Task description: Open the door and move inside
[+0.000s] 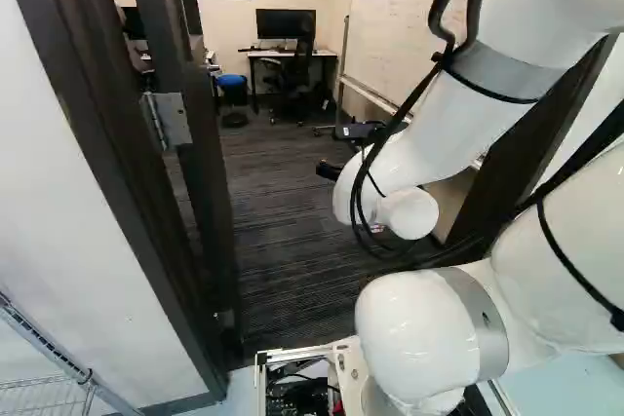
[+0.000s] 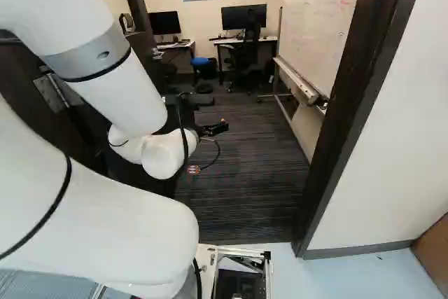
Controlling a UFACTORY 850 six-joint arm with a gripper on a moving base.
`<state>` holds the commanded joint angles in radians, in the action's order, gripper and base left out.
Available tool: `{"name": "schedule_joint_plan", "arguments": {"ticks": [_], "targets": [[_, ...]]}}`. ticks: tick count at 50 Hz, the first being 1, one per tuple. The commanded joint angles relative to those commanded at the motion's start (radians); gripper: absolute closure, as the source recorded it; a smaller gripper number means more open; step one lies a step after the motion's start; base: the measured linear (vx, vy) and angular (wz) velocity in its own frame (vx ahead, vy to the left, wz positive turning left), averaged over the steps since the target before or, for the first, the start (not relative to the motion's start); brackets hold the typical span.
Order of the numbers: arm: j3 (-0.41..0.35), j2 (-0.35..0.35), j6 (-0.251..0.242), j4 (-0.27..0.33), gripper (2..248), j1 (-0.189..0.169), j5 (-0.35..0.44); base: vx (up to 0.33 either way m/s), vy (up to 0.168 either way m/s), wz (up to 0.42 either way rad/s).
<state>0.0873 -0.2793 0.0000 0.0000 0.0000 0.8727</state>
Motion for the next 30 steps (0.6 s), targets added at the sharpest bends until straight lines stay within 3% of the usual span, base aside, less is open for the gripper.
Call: {"name": "schedule_joint_plan", "arguments": {"ticks": [30], "targets": [[0.0, 0.0, 0.0, 0.0, 3, 0.0, 0.0, 0.1, -0.043, -0.002]]}}
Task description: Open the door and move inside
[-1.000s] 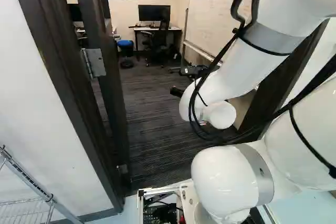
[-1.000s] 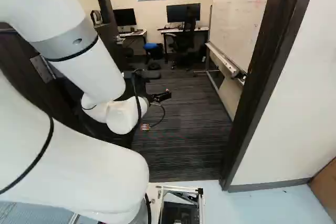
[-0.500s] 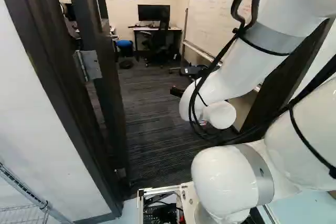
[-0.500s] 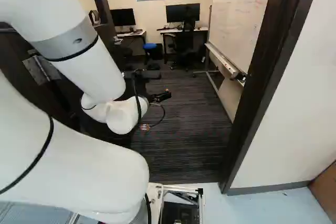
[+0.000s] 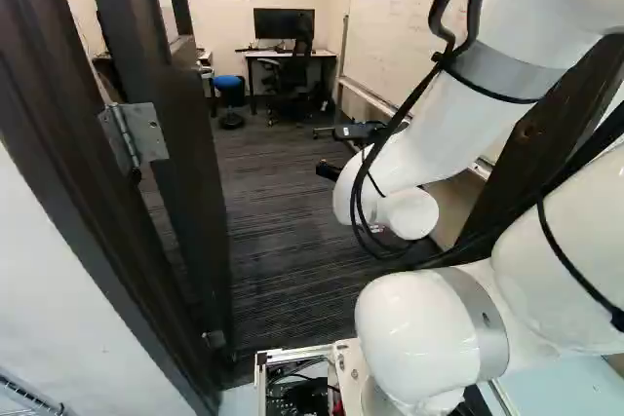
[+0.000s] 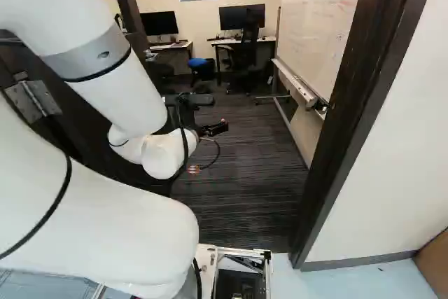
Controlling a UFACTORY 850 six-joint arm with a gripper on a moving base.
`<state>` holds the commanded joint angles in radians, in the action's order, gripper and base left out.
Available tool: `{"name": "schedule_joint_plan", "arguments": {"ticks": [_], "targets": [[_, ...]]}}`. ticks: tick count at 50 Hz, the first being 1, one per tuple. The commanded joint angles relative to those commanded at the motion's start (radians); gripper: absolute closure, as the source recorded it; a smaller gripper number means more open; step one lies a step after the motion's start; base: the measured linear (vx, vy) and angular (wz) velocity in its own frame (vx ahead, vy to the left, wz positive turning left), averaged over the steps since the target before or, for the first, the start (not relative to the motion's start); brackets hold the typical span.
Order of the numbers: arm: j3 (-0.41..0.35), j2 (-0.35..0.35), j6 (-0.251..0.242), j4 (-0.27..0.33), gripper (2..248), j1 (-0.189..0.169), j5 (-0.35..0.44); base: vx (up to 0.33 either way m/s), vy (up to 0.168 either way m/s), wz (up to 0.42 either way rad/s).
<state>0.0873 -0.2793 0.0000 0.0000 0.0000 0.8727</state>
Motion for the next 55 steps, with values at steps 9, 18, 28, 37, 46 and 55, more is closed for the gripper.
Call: {"name": "schedule_joint_plan", "arguments": {"ticks": [9, 18, 28, 37, 46, 55], "targets": [[0.0, 0.0, 0.0, 0.0, 3, 0.0, 0.0, 0.14, -0.052, -0.003], [0.0, 0.0, 0.0, 0.0, 3, 0.0, 0.0, 0.154, -0.034, -0.01], [0.0, 0.0, 0.0, 0.0, 3, 0.0, 0.0, 0.153, -0.029, -0.008], [0.0, 0.0, 0.0, 0.0, 3, 0.0, 0.0, 0.164, -0.021, -0.016], [0.0, 0.0, 0.0, 0.0, 3, 0.0, 0.0, 0.157, -0.001, -0.013], [0.0, 0.0, 0.0, 0.0, 3, 0.0, 0.0, 0.158, 0.001, -0.012]]}}
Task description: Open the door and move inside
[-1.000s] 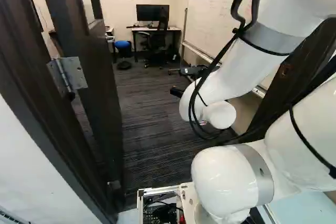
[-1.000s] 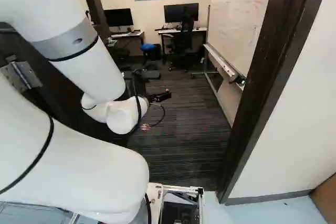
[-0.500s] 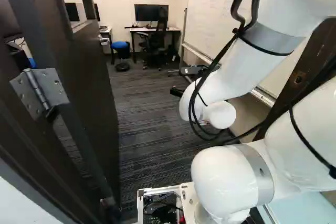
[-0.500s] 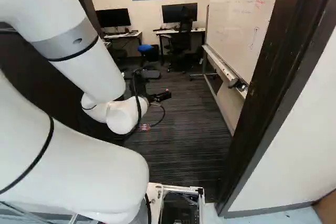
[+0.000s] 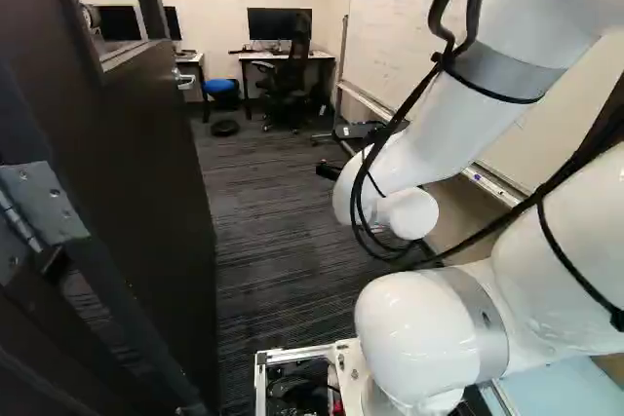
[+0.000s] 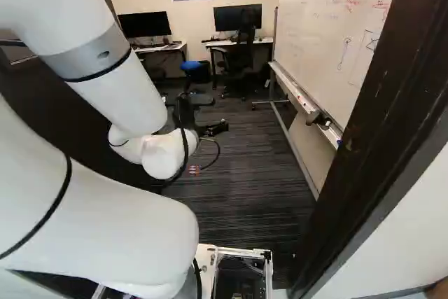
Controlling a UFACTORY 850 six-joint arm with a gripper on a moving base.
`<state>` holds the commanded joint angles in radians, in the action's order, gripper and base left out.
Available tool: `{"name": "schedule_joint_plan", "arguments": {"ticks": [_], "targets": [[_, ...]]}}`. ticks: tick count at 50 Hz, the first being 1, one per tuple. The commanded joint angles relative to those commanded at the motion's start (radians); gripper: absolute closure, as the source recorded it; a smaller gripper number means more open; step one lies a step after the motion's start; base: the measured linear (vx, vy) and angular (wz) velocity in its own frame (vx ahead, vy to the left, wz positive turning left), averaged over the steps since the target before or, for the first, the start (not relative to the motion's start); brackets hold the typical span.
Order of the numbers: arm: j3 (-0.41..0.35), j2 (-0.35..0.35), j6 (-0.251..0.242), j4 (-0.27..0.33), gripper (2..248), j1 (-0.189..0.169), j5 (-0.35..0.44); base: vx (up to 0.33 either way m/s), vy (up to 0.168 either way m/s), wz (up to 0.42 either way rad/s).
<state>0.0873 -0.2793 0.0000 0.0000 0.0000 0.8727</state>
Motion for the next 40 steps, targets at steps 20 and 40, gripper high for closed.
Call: {"name": "schedule_joint_plan", "arguments": {"ticks": [20, 40], "targets": [[0.0, 0.0, 0.0, 0.0, 3, 0.0, 0.0, 0.129, -0.006, -0.009], [0.0, 0.0, 0.0, 0.0, 3, 0.0, 0.0, 0.146, 0.005, -0.015]]}}
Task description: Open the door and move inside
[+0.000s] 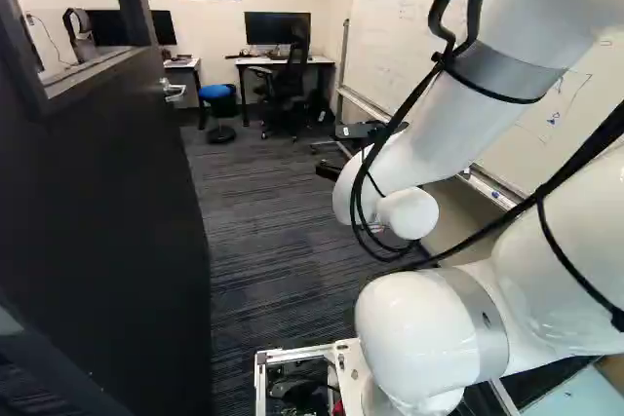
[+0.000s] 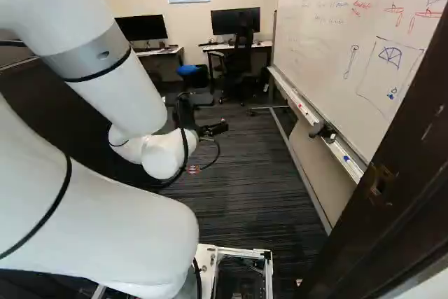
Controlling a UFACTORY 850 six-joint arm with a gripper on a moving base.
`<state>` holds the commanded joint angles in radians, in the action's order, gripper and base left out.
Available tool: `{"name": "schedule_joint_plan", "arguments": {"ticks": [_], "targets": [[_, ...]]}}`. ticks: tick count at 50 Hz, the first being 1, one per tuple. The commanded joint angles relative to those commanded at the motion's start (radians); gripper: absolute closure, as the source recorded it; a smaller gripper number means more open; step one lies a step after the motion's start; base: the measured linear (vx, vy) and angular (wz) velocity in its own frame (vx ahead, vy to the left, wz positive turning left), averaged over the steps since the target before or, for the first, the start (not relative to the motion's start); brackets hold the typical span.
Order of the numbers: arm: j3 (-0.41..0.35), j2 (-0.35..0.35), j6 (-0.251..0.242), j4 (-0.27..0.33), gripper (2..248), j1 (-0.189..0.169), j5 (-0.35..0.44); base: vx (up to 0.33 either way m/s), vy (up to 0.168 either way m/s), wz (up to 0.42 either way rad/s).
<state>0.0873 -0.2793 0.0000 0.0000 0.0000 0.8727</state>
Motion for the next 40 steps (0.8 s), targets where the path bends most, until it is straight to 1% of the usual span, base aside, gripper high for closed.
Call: {"name": "schedule_joint_plan", "arguments": {"ticks": [40], "targets": [[0.0, 0.0, 0.0, 0.0, 3, 0.0, 0.0, 0.194, 0.001, -0.008]]}}
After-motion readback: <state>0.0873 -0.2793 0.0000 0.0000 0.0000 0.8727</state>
